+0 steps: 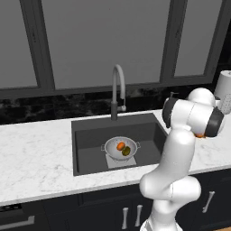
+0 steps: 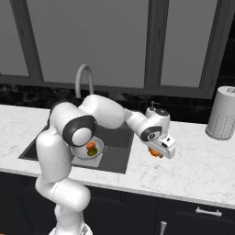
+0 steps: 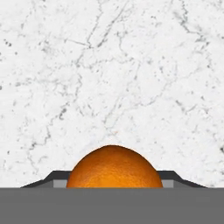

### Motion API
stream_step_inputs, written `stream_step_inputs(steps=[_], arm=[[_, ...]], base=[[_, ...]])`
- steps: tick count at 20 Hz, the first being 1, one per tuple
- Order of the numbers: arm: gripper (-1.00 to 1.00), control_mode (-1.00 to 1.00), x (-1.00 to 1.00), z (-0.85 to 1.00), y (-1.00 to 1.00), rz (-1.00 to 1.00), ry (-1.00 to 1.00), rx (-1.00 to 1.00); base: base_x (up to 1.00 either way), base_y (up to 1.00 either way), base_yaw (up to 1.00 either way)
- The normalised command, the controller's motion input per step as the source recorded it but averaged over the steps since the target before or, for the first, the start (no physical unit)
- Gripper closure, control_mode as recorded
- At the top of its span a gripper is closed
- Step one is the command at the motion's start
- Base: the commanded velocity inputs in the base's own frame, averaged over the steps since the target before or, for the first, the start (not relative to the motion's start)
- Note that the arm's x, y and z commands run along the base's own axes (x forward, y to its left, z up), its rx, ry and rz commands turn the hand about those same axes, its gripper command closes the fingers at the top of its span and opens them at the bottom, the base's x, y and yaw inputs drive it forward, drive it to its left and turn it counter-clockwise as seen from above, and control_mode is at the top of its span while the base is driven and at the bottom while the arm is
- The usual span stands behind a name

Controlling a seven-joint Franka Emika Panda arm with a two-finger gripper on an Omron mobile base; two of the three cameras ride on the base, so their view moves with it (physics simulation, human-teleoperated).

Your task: Put the colander in the sink, put the tangerine, kiwi, orange in the colander, and turn on the sink faucet and pour water over the colander.

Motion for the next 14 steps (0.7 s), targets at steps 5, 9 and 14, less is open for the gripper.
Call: stream_step_inputs(steps=[5,9,14], arm=[[1.0,-1.0,-0.04,0.07,0.79,0.02,0.0,0.0],[1.0,-1.0,0.0,0.17,0.76,0.03,0.0,0.0],[1.0,-1.0,0.0,0.12,0.74,0.05,0.0,0.0]], base=[[0.0,0.0,0.0],[0.0,0.0,0.0],[0.0,0.0,0.0]])
